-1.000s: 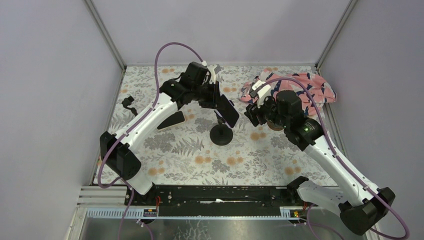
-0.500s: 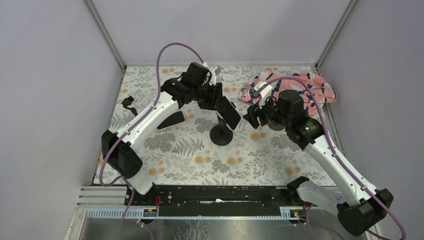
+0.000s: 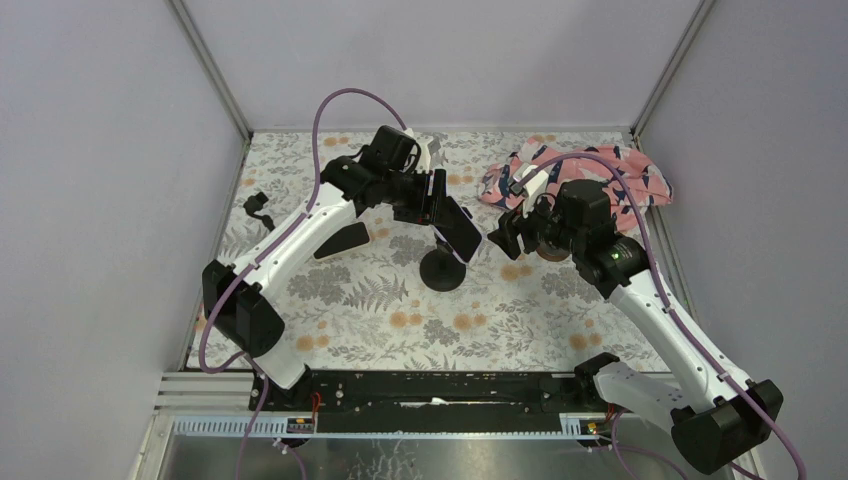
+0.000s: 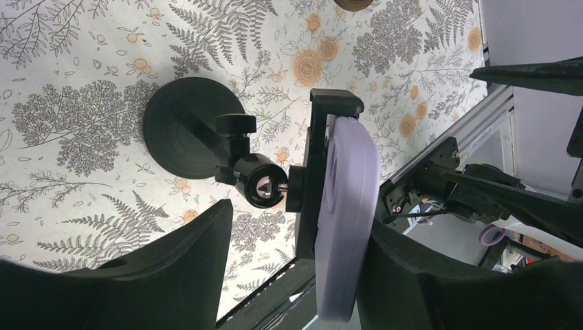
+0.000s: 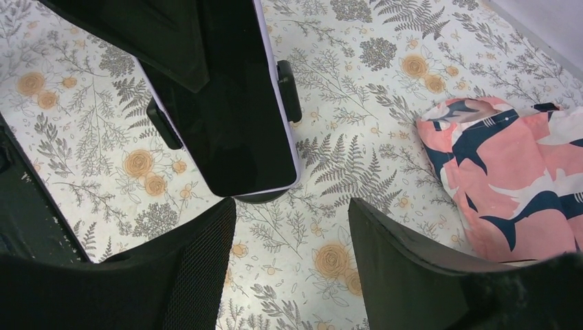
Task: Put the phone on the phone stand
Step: Install the phone on the phone stand.
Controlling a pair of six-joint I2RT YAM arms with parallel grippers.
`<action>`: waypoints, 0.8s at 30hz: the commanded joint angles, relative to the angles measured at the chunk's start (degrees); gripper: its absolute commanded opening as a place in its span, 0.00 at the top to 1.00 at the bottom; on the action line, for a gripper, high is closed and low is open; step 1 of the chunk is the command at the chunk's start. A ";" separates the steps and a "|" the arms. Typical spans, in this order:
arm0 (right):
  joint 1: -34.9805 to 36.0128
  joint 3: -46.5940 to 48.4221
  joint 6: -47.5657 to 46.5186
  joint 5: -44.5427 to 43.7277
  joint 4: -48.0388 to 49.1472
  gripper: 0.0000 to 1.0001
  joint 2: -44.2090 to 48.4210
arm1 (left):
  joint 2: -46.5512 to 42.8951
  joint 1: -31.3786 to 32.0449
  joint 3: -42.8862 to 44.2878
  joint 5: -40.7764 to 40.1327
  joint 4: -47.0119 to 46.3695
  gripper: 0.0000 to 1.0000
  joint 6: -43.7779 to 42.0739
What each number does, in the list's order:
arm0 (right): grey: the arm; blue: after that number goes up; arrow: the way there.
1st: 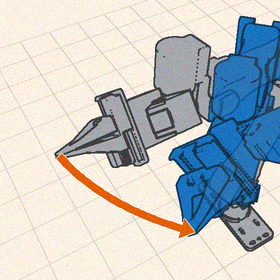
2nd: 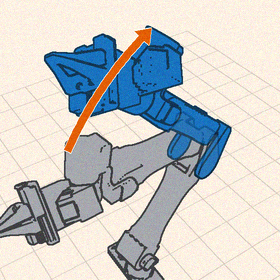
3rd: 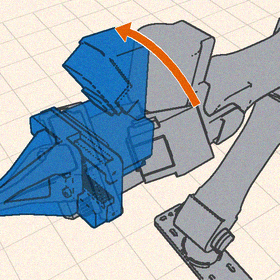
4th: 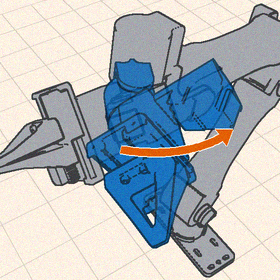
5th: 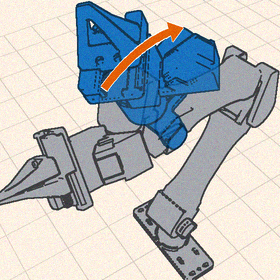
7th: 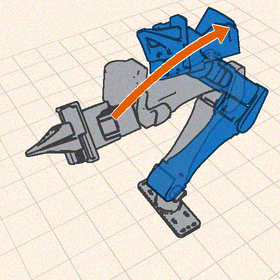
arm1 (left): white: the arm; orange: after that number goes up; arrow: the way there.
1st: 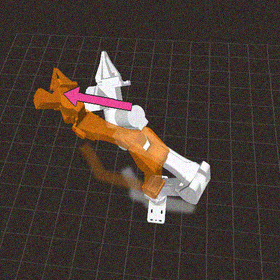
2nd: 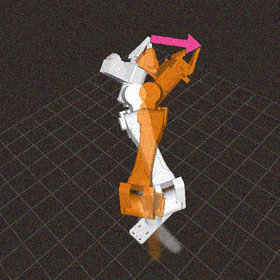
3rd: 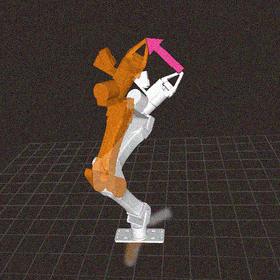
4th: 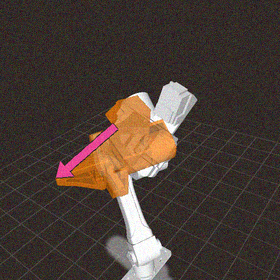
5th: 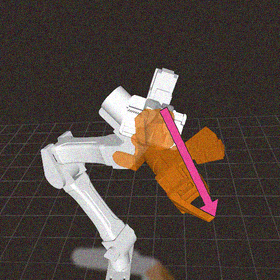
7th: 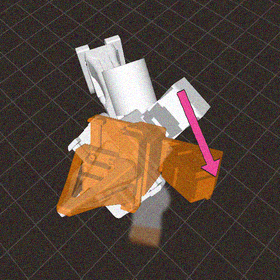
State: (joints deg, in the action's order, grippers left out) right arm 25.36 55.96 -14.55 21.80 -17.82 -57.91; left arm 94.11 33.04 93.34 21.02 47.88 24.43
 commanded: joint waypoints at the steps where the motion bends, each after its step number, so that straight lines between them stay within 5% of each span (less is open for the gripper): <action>1: -1.24 -0.13 0.83 3.74 1.47 0.31 1.22 | -1.55 0.61 -0.64 1.56 5.30 0.32 -2.02; 17: -4.89 -1.47 -1.79 14.91 -0.78 0.13 1.99 | -9.16 2.73 -2.74 9.68 -5.74 0.24 -1.00; 20: -5.89 -2.15 -4.44 19.25 -2.81 0.02 2.18 | -14.30 2.67 -6.87 6.91 -11.04 0.18 -3.51; 24: -7.83 -3.31 -7.74 24.91 -5.08 0.00 2.42 | -27.02 2.65 -20.55 4.51 -27.35 0.16 -6.40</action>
State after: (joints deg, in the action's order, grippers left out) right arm 19.40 53.87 -18.04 38.65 -20.05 -56.62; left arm 77.28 35.59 82.35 28.03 37.21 21.85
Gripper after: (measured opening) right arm 0.993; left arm 0.830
